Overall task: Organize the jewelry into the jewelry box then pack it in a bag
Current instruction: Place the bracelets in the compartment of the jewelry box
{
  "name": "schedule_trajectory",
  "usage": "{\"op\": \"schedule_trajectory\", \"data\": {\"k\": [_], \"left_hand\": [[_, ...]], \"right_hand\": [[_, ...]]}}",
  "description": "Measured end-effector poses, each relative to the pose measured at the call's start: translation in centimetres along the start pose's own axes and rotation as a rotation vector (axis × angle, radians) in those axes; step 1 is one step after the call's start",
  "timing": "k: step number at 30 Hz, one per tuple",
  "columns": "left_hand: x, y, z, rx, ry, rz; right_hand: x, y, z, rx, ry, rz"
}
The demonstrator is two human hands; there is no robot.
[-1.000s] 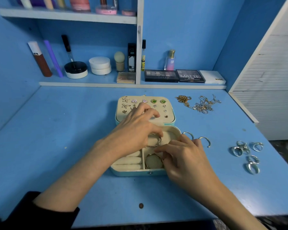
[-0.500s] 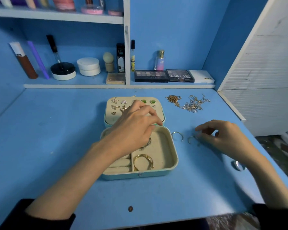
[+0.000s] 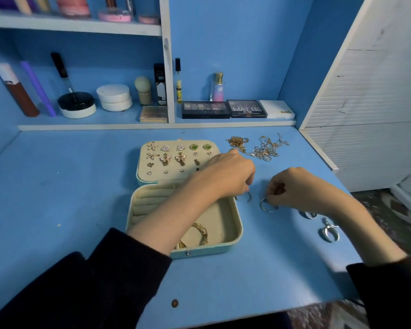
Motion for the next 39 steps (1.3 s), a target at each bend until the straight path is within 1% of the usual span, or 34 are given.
{"op": "schedule_trajectory", "data": {"k": [3, 6, 10, 12, 15, 17, 19, 24, 28, 31, 34, 36, 39], "left_hand": [[0.6, -0.3, -0.3, 0.055, 0.051, 0.0], [0.9, -0.3, -0.3, 0.056, 0.095, 0.006], [0.8, -0.4, -0.6, 0.112, 0.126, -0.025], [0.5, -0.3, -0.4, 0.05, 0.118, -0.023], [-1.1, -0.1, 1.9, -0.166, 0.002, 0.0], [-2.9, 0.5, 3.4, -0.243, -0.094, 0.038], [-4.7, 1.4, 4.1, -0.232, -0.133, 0.052], [-6.9, 2.2, 2.2, -0.194, -0.129, 0.105], [-7.3, 1.5, 0.8, -0.165, -0.231, 0.111], [-7.4, 1.1, 0.0, -0.15, -0.309, 0.078], [-7.5, 1.5, -0.4, -0.219, -0.371, 0.079], [-7.9, 2.3, 0.0, -0.326, -0.462, 0.107], [-9.5, 4.6, 1.2, -0.45, -0.722, 0.132]], "right_hand": [[-0.1, 0.0, -0.1, -0.016, 0.014, 0.01], [-0.1, -0.1, -0.2, -0.004, 0.005, 0.014], [-0.1, -0.2, -0.3, -0.003, 0.01, 0.018], [-0.2, -0.2, -0.2, -0.011, 0.004, 0.021], [-0.3, -0.2, -0.3, 0.004, -0.01, 0.032], [-0.3, -0.3, -0.4, 0.006, -0.017, 0.033], [-0.2, -0.4, -0.4, 0.003, -0.02, 0.028], [-0.4, -0.4, -0.3, -0.004, -0.017, 0.023], [-0.6, -0.2, -0.3, 0.021, -0.015, 0.008], [-0.8, 0.0, -0.3, 0.046, -0.013, 0.012], [-0.8, 0.0, -0.4, 0.044, -0.027, 0.025], [-0.9, 0.0, -0.5, 0.05, -0.041, 0.026], [-1.1, 0.3, -0.5, 0.125, -0.095, 0.045]]}}
Point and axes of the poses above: each hand's wrist, its own x-axis towards the middle knuckle, its own z-axis out of the back of the hand, y = z × x, the point moved 1 cm from there along x, towards the middle knuckle, and after that the axes turned 5 degrees about -x, right-handed, at the moved point
